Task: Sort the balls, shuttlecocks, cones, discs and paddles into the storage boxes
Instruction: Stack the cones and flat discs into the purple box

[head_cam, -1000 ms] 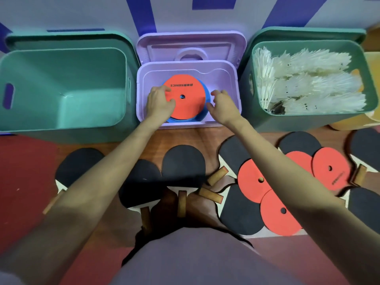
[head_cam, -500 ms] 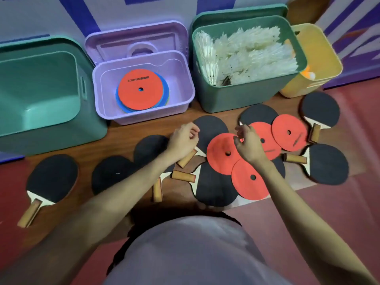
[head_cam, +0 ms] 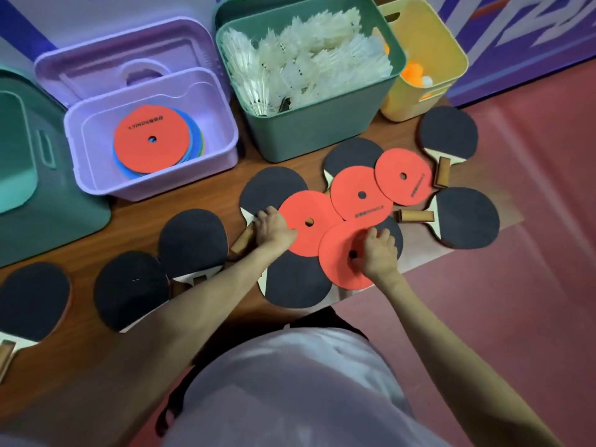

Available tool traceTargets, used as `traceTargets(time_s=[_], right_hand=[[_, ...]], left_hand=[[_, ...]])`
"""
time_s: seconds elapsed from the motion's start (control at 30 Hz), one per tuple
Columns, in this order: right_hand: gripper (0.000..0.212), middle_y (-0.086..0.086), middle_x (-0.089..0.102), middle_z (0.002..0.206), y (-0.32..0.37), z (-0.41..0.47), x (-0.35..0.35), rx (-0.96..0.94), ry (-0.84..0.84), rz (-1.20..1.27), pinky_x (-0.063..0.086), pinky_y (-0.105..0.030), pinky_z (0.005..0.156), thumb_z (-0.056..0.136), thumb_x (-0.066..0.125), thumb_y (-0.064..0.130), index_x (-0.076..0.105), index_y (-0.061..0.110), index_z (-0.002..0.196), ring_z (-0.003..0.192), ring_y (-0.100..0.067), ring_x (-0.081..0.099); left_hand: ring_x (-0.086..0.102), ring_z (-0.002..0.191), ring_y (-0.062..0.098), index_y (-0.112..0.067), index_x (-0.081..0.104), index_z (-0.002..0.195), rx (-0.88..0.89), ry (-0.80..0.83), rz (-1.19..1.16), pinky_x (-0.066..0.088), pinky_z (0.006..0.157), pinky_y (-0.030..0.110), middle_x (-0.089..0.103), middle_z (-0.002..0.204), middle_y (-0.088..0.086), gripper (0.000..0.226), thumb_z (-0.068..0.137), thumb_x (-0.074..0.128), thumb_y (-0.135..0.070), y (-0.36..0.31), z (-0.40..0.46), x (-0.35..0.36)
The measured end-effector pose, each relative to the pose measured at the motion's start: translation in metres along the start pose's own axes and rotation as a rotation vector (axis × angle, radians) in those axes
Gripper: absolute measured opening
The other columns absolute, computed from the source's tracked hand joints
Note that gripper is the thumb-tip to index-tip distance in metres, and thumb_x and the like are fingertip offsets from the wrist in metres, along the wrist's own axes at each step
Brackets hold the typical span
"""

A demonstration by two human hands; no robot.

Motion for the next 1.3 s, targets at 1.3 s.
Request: traceTargets(time_s=[1.3], right_hand=[[0.017, 0.001, 0.063, 0.080, 0.071, 0.014, -0.050, -0.195, 0.231, 1.152, 0.046, -0.016, 0.056, 0.095, 0.047, 0.001, 0.059, 0.012, 0.100, 0.063, -0.002, 0.058]], left_hand=[[0.063, 0.110, 0.023, -0.018, 0.063, 0.119, -0.019, 0.272, -1.257, 0.049, 0.097, 0.041, 0.068, 0.117, 0.009, 0.036, 0.096, 0.050, -0.043, -0.016, -0.049, -0.050]])
Point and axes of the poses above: each hand's wrist, its own z-axis towards the middle knuckle, its own x-axis out of the palm, y = z × x, the point moved 5 cm from there along z, towards the middle knuckle
